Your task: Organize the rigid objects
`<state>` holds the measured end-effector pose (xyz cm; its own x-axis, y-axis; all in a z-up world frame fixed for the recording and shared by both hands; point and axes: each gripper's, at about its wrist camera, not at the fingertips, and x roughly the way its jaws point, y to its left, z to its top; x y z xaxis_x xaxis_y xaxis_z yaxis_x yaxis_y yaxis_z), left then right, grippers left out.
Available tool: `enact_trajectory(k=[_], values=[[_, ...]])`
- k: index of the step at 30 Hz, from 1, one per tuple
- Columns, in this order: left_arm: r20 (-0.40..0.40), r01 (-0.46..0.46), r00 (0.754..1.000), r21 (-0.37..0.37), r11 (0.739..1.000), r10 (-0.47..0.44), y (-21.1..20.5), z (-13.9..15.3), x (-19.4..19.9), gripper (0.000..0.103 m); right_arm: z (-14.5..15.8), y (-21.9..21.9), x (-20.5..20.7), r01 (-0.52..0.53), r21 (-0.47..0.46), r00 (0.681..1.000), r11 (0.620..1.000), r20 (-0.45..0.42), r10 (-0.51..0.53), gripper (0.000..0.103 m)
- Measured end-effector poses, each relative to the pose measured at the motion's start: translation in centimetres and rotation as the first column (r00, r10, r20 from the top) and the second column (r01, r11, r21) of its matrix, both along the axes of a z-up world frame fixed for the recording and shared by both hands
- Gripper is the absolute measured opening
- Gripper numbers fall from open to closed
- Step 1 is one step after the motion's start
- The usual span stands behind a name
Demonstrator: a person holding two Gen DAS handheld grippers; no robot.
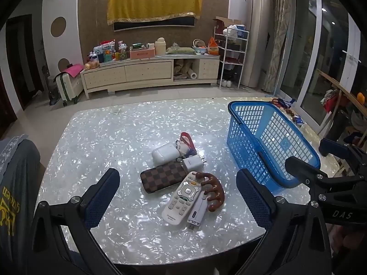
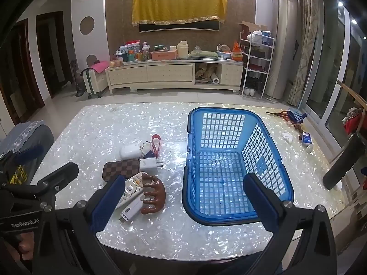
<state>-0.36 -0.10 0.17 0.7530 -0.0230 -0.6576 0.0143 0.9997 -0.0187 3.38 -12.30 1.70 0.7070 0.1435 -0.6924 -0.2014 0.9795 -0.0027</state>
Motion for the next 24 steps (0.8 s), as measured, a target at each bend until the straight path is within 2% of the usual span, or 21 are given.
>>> enact_trajectory(k=[24], values=[[-0.009, 0.001, 1.0, -0.004, 1.0, -0.001, 0.25, -0.07, 0.22, 0.102, -0.04, -0.01, -0.03, 0.003, -0.003, 1.0, 1.0, -0.015, -0.003, 0.103]])
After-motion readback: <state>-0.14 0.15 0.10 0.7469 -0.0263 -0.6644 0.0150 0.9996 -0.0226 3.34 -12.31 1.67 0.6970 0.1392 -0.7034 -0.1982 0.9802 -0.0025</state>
